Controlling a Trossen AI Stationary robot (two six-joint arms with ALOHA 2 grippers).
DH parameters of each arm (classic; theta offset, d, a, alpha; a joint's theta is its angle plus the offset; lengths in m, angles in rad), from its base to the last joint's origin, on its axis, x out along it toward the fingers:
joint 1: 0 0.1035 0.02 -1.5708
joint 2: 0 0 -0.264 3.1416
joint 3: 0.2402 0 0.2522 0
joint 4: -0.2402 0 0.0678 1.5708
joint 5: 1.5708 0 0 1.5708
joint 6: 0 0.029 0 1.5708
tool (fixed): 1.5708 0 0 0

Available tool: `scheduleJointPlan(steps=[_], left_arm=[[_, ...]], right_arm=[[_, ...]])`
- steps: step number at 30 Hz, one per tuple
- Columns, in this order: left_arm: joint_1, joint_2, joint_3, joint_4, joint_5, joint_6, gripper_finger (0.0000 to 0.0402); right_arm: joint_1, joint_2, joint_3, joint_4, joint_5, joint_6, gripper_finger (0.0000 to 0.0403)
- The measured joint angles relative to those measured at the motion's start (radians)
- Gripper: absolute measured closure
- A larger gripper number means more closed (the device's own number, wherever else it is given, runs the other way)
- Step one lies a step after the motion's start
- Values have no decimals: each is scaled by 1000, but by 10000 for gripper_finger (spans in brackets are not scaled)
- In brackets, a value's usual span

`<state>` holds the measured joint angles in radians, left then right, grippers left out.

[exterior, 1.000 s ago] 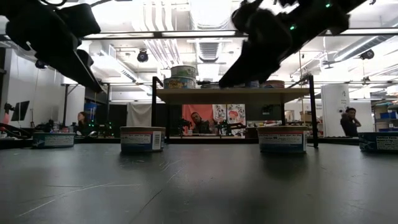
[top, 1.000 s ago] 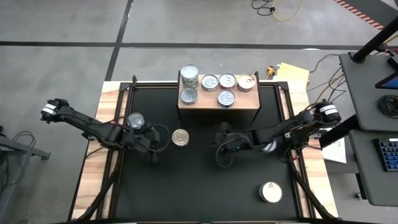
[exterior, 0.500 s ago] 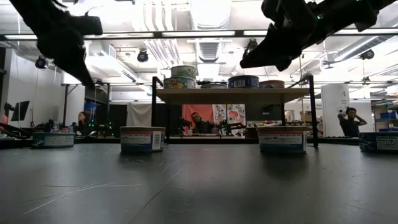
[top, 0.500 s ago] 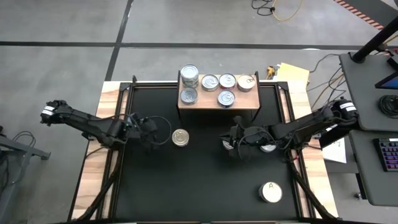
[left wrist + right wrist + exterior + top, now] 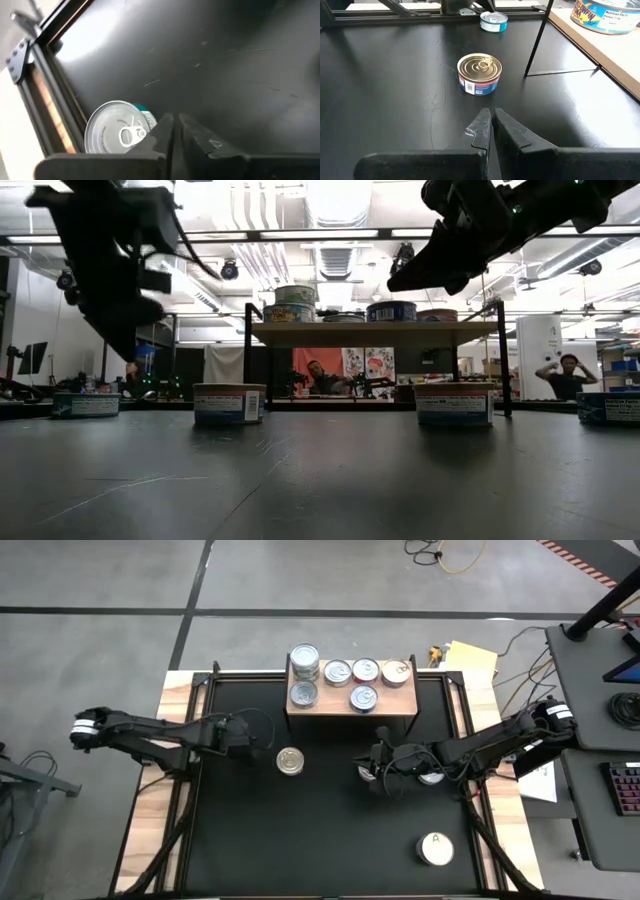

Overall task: Stack canned seafood by type on shelf
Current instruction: Put the green blue tuna can on the shelf

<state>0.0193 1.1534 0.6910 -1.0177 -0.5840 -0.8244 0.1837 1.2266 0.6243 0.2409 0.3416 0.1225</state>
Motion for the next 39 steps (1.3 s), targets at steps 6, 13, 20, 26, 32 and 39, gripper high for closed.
scheduleJointPlan(steps=[6,13,20,26,32,39], left_arm=[[73,124,2,-40,-2,-22,399],[80,229,2,-74,-20,-24,401],[98,319,-6,-98,-33,-35,401],[99,376,-7,-97,-29,-41,401],[99,408,-9,-88,-29,-42,402],[99,407,-14,-82,-20,-27,401]], right_arm=[[0,0,0,-1,0,-3,390],[0,0,0,-4,-1,-3,390],[0,-17,0,-44,0,18,390],[0,-91,-1,-154,0,69,390],[0,-115,-1,-147,0,25,390],[0,-113,-1,-146,0,42,390]])
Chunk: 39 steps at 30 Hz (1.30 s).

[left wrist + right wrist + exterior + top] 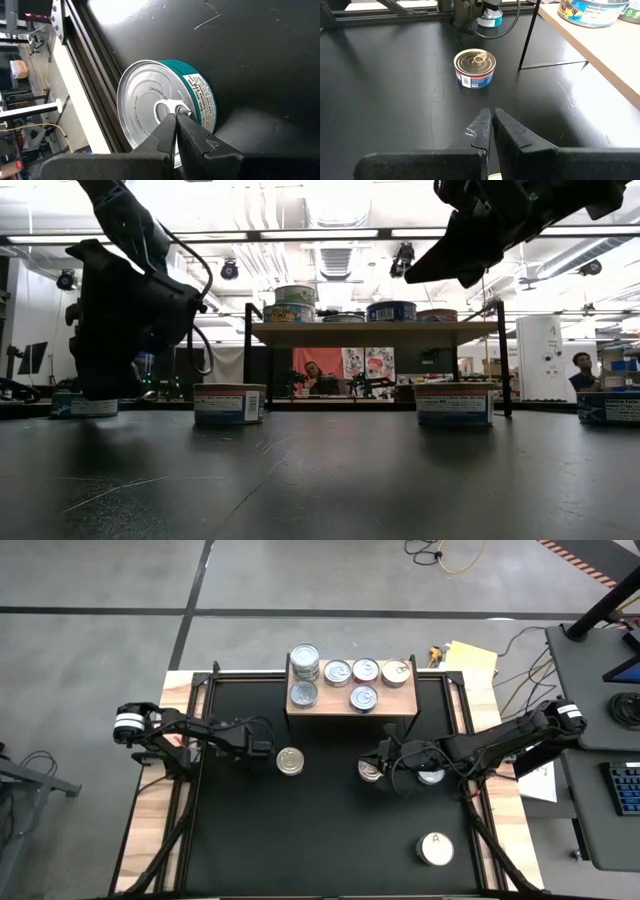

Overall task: Stack canned seafood by type on shelf
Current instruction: Put the green blue tuna can on the shelf

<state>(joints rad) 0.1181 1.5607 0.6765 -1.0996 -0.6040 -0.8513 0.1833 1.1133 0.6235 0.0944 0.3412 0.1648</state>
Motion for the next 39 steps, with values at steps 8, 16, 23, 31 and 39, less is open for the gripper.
scheduleJointPlan(steps=[8,16,23,31,39], left_arm=[[-3,-3,0,-1,36,20,401],[-15,-7,0,-1,54,31,401],[-40,-25,27,9,87,34,401],[-59,-71,33,19,147,77,401],[-95,-128,33,36,205,107,401]], right_arm=[[0,0,0,0,0,4,390],[0,0,0,-1,0,11,390],[0,0,0,-1,0,11,390],[0,0,0,-1,0,11,390],[0,1,0,-5,0,11,390]])
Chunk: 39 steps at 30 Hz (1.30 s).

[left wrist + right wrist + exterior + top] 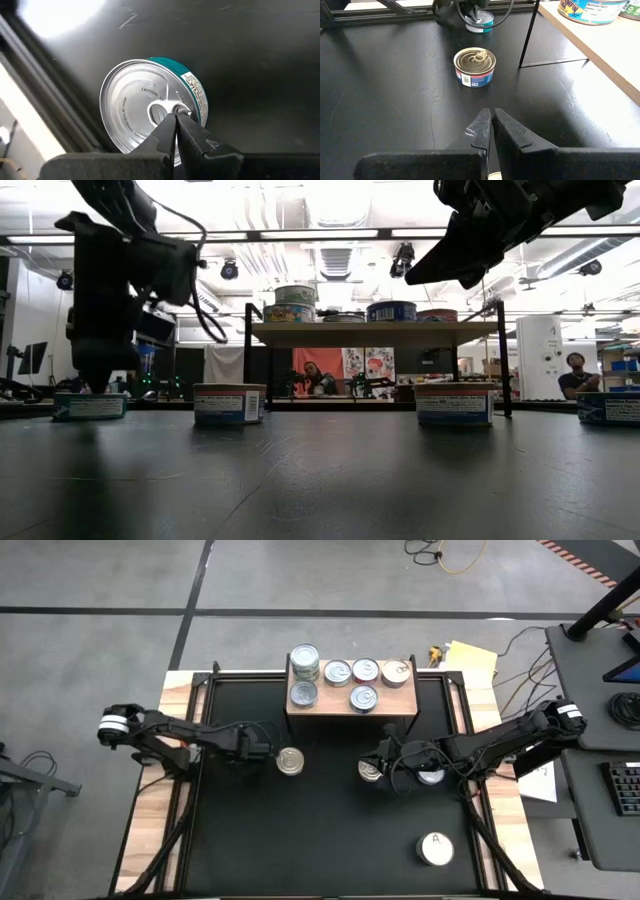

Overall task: Stack canned seafood by type on shelf
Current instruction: Put the green blue tuna can on the shelf

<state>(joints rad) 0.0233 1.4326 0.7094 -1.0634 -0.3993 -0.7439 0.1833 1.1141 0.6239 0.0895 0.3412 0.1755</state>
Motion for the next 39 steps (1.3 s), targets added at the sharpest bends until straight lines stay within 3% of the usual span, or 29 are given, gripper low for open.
scheduleJointPlan(steps=[10,19,23,34,39], left_arm=[[-70,-88,0,121,126,100,401],[-135,-165,-1,110,136,102,401],[-134,-185,-1,103,92,84,401],[-134,-108,-13,112,8,4,401],[-134,-43,-12,122,24,-9,401]], right_arm=[[0,0,-1,0,0,0,390],[0,0,-3,-2,0,0,390],[0,0,-3,-2,0,1,390],[0,0,-3,-1,0,11,390],[0,0,-3,-2,0,10,390]])
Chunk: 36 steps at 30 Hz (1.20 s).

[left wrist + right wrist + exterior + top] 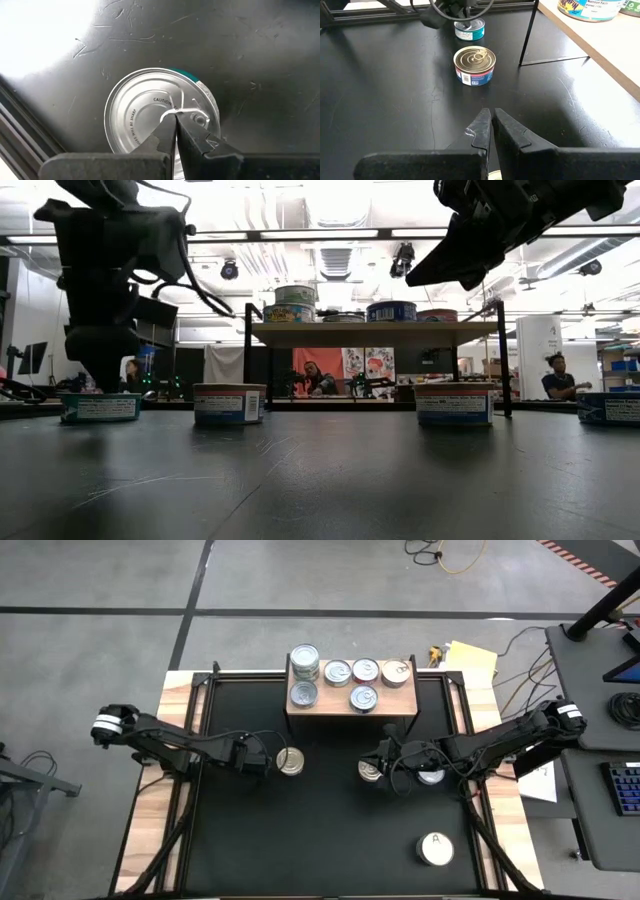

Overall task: Stack canned seafood by type on shelf
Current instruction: Put the green blue tuna can on the shelf

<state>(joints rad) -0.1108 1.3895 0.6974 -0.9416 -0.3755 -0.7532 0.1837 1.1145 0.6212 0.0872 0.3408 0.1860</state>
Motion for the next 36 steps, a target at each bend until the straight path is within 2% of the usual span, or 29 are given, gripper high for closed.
scheduleJointPlan(steps=[9,19,32,36], left_arm=[[-18,40,13,-5,17,-8,401],[-68,32,47,25,111,8,401],[-215,33,83,111,233,3,401],[-270,34,95,152,240,1,401]], right_arm=[[1,0,0,-2,-1,-2,390],[2,0,-1,-5,-5,-2,390],[4,0,-1,-5,-13,-2,390],[12,0,-1,0,-34,4,390]])
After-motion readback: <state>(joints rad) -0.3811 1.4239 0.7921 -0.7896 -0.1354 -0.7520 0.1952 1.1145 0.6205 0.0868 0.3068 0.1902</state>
